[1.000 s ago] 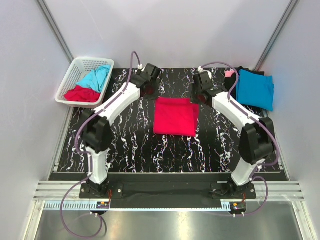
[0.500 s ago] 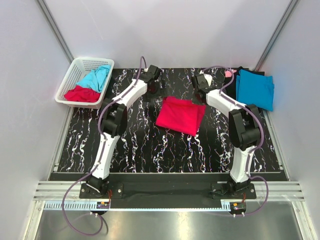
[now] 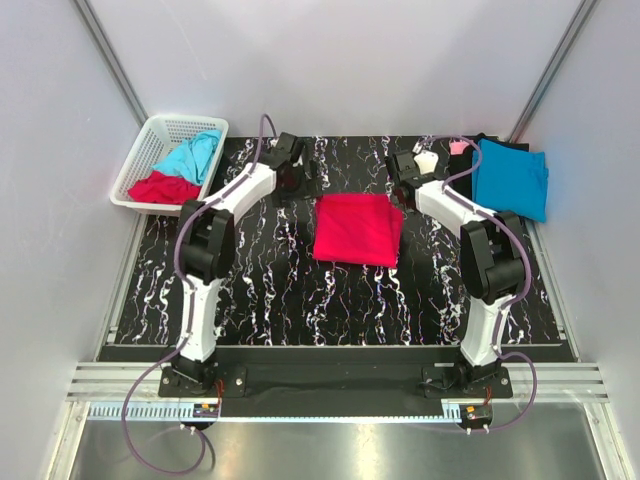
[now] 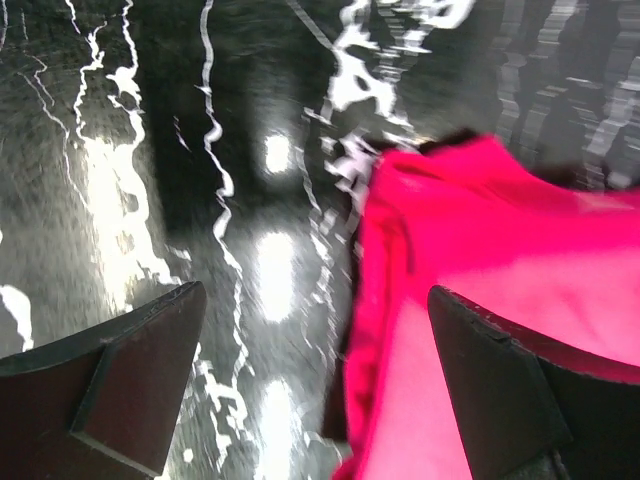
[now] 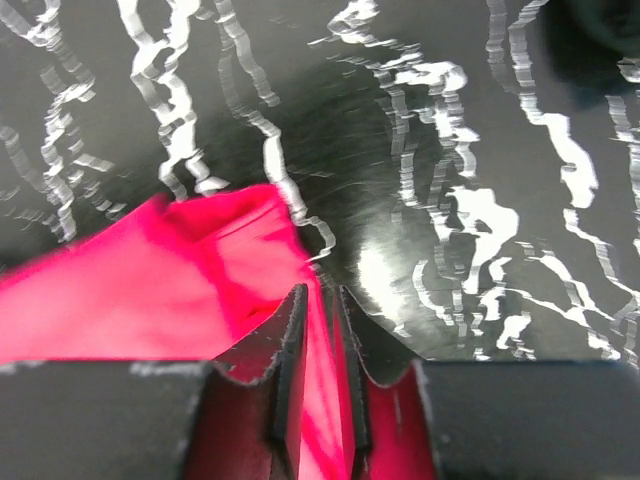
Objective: Fold and stack the t-shirts
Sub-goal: Fold the tshirt
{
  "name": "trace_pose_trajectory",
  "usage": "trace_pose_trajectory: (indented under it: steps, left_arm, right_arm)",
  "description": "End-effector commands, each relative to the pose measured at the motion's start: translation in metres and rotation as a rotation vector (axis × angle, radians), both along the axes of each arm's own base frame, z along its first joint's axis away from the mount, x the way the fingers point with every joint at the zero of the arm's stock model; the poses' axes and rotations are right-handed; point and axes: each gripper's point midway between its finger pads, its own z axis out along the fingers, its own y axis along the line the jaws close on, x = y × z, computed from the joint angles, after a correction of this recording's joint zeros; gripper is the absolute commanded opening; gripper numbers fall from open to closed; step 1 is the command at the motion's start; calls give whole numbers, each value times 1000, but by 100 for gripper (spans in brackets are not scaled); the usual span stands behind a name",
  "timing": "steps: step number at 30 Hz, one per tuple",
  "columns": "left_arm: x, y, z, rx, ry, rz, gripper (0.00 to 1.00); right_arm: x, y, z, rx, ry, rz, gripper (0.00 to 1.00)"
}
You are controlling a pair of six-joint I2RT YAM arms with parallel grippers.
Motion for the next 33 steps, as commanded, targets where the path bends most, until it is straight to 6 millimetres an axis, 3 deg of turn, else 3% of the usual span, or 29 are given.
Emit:
trace_pose_trajectory:
  steps: [1, 4, 7, 13, 18, 24, 28, 33]
  left_arm:
    - [6, -14, 67, -107, -149, -52, 99]
    - [1, -15, 88, -137, -191, -70, 99]
    - [-6, -21, 95, -184, -205, -106, 99]
    - [-11, -34, 77, -230, -151, -150, 99]
    - [-4, -43, 59, -264, -100, -139, 99]
    - [7, -39, 46, -241, -88, -72, 99]
    - [15, -41, 36, -230, -77, -63, 99]
    - [22, -39, 25, -211, -68, -38, 99]
  right_arm:
    - [11, 27, 23, 99, -23, 128, 22]
    - [9, 42, 20, 146, 2, 214, 22]
    - [8, 59, 18, 199, 9, 314, 22]
    - [25, 71, 10, 190, 17, 406, 29]
    - [43, 63, -4, 161, 27, 389, 28]
    - [55, 35, -1, 86, 4, 326, 26]
    - [61, 27, 1, 69, -5, 329, 24]
    - [65, 40, -7, 136, 6, 404, 19]
